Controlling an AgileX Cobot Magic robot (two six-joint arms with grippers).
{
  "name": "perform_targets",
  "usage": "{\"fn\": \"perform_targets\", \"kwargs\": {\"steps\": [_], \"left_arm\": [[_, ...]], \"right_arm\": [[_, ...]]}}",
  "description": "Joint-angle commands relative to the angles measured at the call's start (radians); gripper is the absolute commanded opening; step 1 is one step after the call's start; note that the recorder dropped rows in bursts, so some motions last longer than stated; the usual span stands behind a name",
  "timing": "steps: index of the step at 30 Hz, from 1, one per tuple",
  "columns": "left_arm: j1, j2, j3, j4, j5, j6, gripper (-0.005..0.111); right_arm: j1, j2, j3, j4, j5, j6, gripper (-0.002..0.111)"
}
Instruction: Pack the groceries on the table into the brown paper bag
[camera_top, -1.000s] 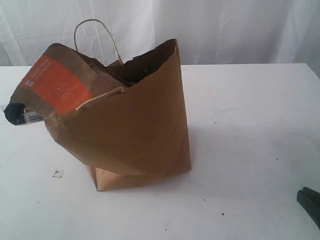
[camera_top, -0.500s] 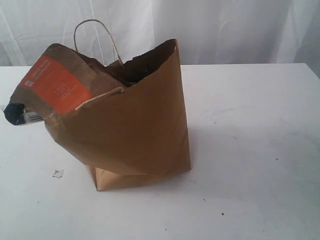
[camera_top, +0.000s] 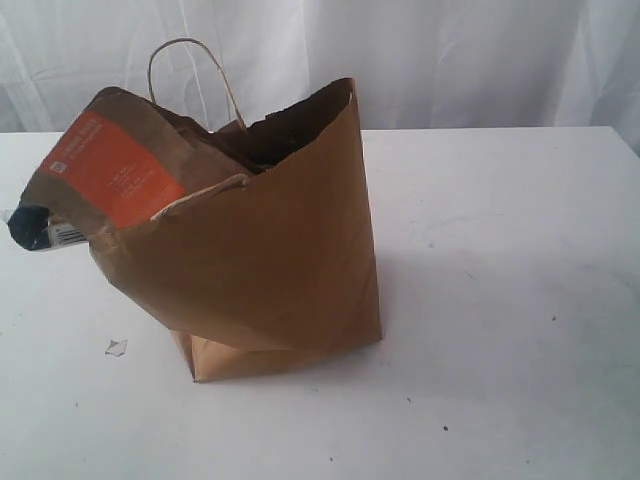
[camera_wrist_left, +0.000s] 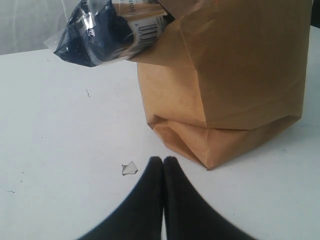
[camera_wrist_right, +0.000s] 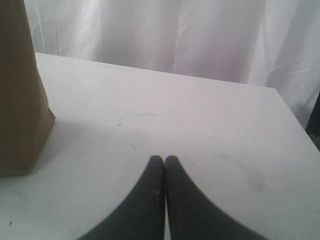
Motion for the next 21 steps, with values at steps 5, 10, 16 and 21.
{"fn": "perform_targets", "kwargs": {"steps": [5, 10, 16, 21], "left_arm": [[0.003, -0.004, 0.002, -0.003, 0.0, -0.001, 0.0], [0.003, -0.004, 0.002, 0.037, 0.046, -0.001, 0.0], [0.003, -0.004, 0.002, 0.042, 0.161, 0.001, 0.0], [0.003, -0.004, 0.002, 0.05, 0.161, 0.035, 0.0]], "right_arm": [[-0.004, -0.007, 0.005, -0.005, -0.01, 0.005, 0.0], [-0.004, -0.007, 0.005, -0.005, -0.01, 0.005, 0.0], [-0.004, -0.007, 0.005, -0.005, -0.01, 0.005, 0.0], [-0.004, -0.007, 0.005, -0.005, -0.01, 0.005, 0.0]]}}
